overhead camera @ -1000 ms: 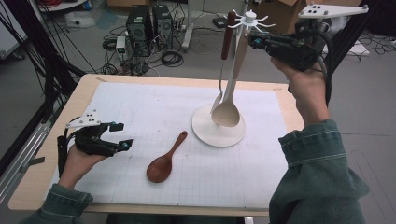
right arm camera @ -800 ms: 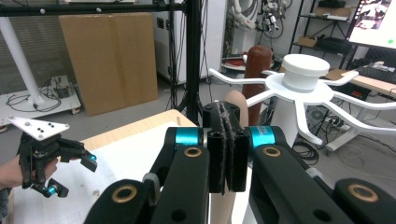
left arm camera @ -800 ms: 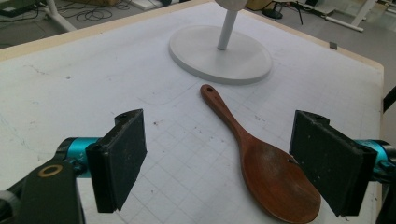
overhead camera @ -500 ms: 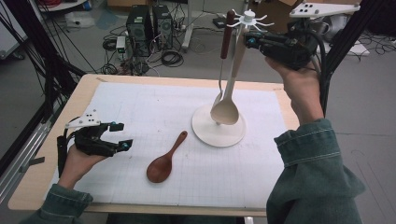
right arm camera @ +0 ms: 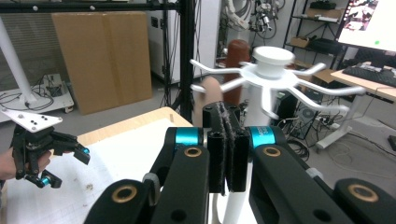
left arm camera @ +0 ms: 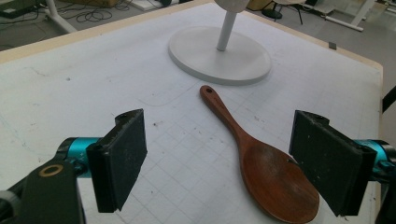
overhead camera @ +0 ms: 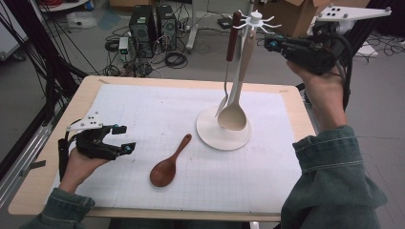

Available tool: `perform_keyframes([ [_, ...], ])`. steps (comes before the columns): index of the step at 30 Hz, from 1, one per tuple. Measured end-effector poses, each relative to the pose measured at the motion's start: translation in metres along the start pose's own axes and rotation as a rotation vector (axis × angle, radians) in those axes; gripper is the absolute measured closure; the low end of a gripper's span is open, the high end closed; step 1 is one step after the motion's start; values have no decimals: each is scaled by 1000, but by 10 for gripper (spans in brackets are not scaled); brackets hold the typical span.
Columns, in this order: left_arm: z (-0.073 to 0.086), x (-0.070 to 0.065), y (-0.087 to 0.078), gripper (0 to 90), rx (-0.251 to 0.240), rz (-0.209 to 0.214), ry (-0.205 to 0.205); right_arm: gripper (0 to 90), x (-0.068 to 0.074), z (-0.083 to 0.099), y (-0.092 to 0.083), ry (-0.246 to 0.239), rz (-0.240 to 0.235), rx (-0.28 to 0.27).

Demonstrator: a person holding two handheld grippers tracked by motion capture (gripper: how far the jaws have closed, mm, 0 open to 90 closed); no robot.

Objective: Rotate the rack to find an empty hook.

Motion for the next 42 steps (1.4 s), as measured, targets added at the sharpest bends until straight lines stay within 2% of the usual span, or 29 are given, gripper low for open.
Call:
perform_keyframes([
  [9,0,0,0,195,1,-1,0,896,-18,8,-8,30,9,-23],
  [18,-1,0,-1,195,3,-3,2,896,-26,3,-7,41,10,-21],
  [23,0,1,-1,195,2,-6,0,896,-25,-1,-3,20,-10,-25],
  [30,-1,-1,0,195,2,-4,1,896,-16,-4,0,1,-28,-18],
  [42,-1,-1,-1,195,2,-9,3,896,-7,-8,13,-11,-52,-14],
])
Point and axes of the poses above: each handheld gripper's, and its own axes: y roughly forward along the jaws, z roughly out of its underside, x roughly to its left, the point moved 1 cm from there along y, roughly forward along the jaws, and after that the axes turned 11 degrees about x, right-handed, at the moved point
